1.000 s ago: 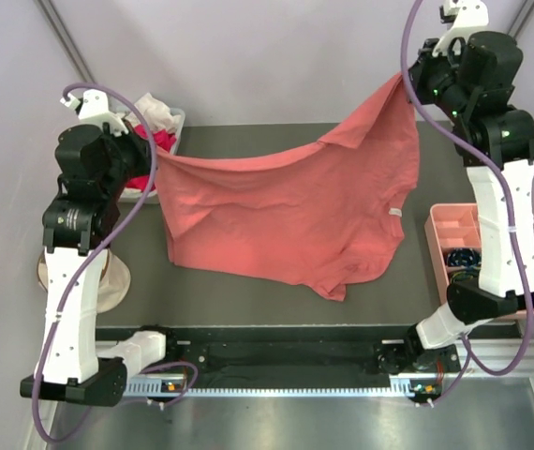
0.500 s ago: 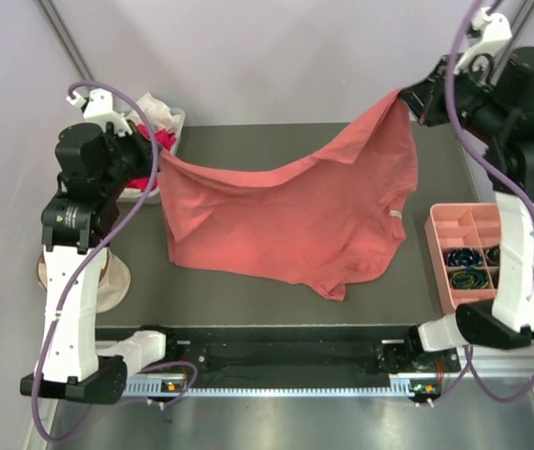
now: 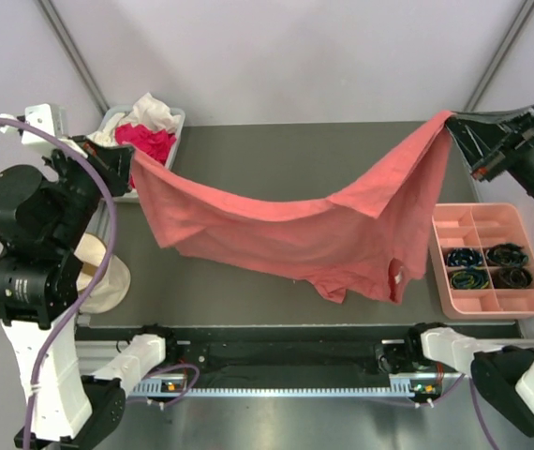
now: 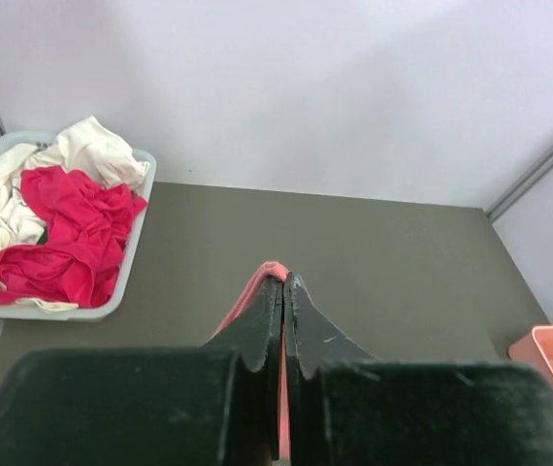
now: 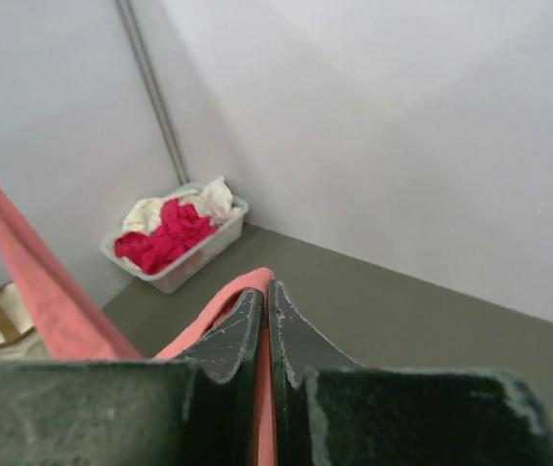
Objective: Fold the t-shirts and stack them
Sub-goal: Flatten out the tshirt
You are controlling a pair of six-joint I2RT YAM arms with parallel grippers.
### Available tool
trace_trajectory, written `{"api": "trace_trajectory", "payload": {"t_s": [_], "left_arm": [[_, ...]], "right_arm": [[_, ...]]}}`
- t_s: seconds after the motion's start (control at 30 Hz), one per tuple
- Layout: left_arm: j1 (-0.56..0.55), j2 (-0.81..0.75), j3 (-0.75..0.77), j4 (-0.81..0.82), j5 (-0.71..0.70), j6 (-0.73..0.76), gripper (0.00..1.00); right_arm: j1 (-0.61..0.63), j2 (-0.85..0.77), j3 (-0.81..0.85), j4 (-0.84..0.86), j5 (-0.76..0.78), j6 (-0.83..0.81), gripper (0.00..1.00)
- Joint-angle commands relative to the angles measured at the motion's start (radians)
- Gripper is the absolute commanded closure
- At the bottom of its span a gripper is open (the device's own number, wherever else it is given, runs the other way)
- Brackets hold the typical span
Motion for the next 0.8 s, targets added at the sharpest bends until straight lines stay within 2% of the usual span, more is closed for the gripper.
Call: {"api": "trace_trajectory", "payload": {"t_s": [0.0,0.17,0.33,0.43,0.6,0.77], "left_arm": [[0.0,0.077,-0.101,0.122,-0.04,0.004,1.0],[0.0,0.225,-0.13,0.254,-0.093,0.018,1.0],[0.0,0.345,-0.074,0.308,-0.133,0.032,1.0],[0.002,0.413,-0.019,0.319,-0.15,0.044,1.0],[0.0,0.461,0.044,0.305,-0.121,0.037,1.0],[0.0,0.329,-0.04,0.277,-0.087,0.021,1.0]], "right_arm": [[0.008,0.105,-0.11,0.09,0.107,-0.015,1.0],[0.008,0.306,-0.019,0.138,0.277,-0.055,1.0],[0.008,0.415,0.066,0.204,0.461,-0.081,1.0],[0.006,0.464,0.127,0.233,0.501,-0.104,1.0],[0.006,0.511,0.213,0.184,0.46,-0.111,1.0],[0.028,0.318,-0.026,0.224,0.337,-0.081,1.0]]}}
